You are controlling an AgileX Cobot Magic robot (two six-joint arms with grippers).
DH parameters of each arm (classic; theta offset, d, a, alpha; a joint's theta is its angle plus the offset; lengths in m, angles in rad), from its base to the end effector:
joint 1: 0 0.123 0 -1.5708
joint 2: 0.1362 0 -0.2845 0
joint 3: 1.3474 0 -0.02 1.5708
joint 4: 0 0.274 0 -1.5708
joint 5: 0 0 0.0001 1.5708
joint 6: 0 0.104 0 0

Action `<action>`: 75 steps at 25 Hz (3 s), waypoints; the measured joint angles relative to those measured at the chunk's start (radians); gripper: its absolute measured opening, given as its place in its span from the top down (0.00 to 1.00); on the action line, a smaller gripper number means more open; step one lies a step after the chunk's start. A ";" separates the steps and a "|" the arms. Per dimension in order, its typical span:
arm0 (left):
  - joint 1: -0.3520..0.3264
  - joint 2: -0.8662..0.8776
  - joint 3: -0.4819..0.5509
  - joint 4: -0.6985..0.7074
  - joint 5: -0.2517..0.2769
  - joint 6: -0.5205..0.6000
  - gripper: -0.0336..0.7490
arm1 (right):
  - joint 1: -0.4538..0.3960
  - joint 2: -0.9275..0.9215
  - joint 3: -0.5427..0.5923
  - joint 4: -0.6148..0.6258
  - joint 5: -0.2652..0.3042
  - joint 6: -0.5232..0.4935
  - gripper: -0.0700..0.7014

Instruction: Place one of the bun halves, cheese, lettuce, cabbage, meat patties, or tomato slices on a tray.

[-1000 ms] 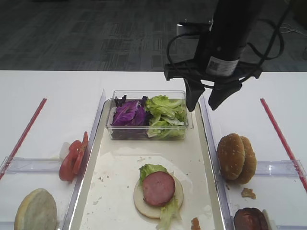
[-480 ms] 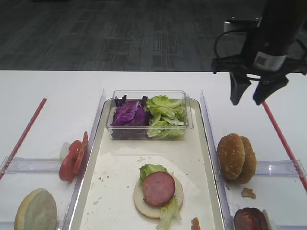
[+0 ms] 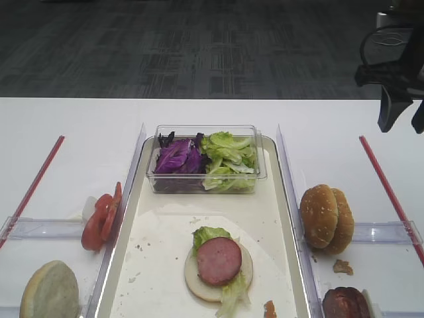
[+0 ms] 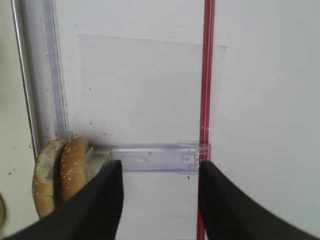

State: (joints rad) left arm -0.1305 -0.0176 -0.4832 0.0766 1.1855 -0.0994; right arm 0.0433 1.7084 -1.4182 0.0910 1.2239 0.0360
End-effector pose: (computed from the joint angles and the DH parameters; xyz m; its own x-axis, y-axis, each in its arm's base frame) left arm 0.0209 0.0047 0.2669 -0.5606 0.0026 -0.8281 0.0322 0.9993 -0.0186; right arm 0.3635 0.0246 0.2587 -0.9900 0.0239 -0.1387 0.0108 0.9955 0.0941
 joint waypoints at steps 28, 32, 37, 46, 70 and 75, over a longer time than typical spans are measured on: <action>0.000 0.000 0.000 0.000 0.000 0.000 0.58 | -0.008 -0.493 0.451 -0.024 0.006 -0.050 0.43; 0.000 0.000 0.000 0.000 0.000 0.000 0.58 | -0.008 -0.649 0.547 -0.024 0.010 -0.050 0.43; 0.000 0.000 0.000 0.000 0.000 0.000 0.58 | -0.008 -0.834 0.648 -0.024 0.016 -0.050 0.43; 0.000 0.000 0.000 0.000 0.000 0.000 0.58 | -0.008 -1.100 0.842 -0.030 0.023 -0.074 0.43; 0.000 0.000 0.000 0.000 0.000 0.000 0.58 | -0.008 -1.725 0.897 -0.030 0.056 -0.092 0.43; 0.000 0.000 0.000 0.000 0.000 0.000 0.58 | -0.008 -1.724 0.909 -0.030 0.025 -0.099 0.43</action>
State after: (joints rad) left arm -0.1305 -0.0176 -0.4832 0.0766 1.1855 -0.0994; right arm 0.0348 -0.0156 -0.5094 0.0614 1.2489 -0.0631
